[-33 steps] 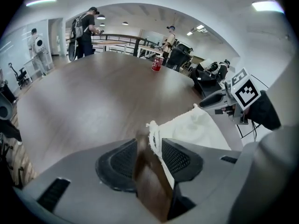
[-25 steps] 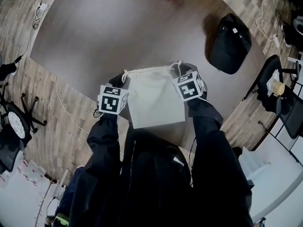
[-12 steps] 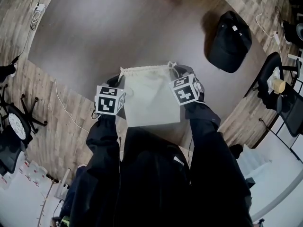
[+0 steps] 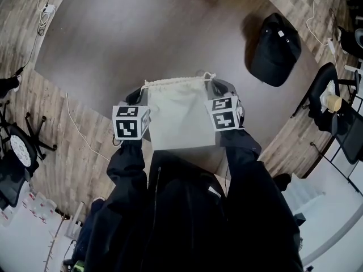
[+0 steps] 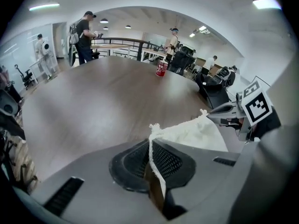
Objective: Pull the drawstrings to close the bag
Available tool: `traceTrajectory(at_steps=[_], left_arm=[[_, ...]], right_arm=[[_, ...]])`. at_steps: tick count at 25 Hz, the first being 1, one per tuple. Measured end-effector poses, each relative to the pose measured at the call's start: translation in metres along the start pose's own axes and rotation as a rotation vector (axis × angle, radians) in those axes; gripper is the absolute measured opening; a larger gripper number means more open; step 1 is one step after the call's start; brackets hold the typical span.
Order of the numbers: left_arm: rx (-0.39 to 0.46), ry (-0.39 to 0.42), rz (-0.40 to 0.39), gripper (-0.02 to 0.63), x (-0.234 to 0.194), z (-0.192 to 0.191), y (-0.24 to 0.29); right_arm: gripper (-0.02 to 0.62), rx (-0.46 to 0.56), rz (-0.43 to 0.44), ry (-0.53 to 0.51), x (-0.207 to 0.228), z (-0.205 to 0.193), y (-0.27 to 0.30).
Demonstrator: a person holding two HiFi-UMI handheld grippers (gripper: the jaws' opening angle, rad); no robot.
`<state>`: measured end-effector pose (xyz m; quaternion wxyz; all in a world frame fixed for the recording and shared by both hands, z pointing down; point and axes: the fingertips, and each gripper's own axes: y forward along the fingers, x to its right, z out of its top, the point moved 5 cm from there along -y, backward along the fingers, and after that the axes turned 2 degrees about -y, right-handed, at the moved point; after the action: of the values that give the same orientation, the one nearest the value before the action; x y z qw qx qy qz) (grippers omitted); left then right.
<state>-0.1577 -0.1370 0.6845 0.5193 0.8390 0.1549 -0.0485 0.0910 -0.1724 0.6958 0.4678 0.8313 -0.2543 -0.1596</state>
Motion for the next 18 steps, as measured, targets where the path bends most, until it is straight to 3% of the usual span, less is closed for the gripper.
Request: traceTrajectory(at_steps=[4, 13, 18], left_arm=[[0.051, -0.029, 0.032, 0.040, 0.006, 0.005, -0.013], [0.280, -0.153, 0.067, 0.037, 0.024, 0.043, -0.085], [0.382, -0.135, 0.098, 0.037, 0.036, 0.069, -0.130]], right_arm=[[0.029, 0.072, -0.046, 0.045, 0.000, 0.011, -0.026], [0.028, 0.266, -0.172, 0.137, 0.002, 0.048, -0.107], [0.028, 0.342, -0.251, 0.166, 0.008, 0.063, -0.155]])
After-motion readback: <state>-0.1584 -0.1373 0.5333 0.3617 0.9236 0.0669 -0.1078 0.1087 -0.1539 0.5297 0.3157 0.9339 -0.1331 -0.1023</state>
